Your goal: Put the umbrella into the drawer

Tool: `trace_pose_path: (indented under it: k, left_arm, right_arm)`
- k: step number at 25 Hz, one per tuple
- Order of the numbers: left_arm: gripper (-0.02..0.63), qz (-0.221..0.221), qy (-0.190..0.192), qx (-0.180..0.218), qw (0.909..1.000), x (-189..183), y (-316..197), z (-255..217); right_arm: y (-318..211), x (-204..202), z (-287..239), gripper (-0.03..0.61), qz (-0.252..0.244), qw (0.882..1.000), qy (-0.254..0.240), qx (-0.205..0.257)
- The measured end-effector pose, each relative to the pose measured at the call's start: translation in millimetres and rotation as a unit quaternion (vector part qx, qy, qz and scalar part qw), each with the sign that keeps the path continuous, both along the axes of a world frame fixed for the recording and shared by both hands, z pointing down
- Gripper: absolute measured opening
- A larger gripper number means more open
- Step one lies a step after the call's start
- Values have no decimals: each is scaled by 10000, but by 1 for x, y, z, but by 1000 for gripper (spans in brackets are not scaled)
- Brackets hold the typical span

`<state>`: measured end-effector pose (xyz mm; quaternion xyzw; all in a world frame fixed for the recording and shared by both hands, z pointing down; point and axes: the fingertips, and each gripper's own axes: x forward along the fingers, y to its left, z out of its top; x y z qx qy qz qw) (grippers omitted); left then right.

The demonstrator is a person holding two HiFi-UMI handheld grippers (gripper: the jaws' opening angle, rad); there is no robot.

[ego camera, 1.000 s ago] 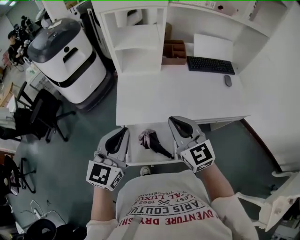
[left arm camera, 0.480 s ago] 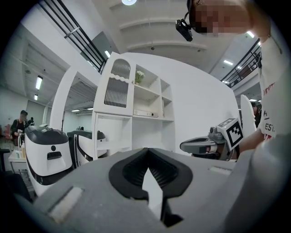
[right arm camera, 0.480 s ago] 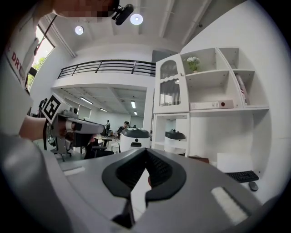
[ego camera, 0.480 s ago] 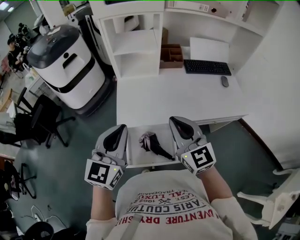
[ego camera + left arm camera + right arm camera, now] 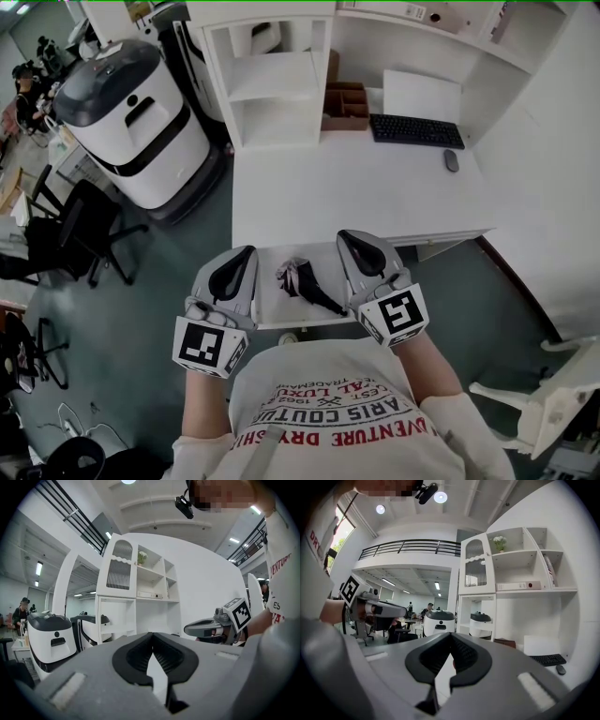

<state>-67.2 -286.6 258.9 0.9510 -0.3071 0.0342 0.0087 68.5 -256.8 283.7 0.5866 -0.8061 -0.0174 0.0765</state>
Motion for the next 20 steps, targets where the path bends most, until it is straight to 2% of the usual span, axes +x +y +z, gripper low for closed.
trace_pose_path:
  k: [20]
  left_arm:
    - [3,-216,3,-23,9998,-9,4,4]
  right_arm:
    - [7,-7,4,0,-114,9998,-155,-41]
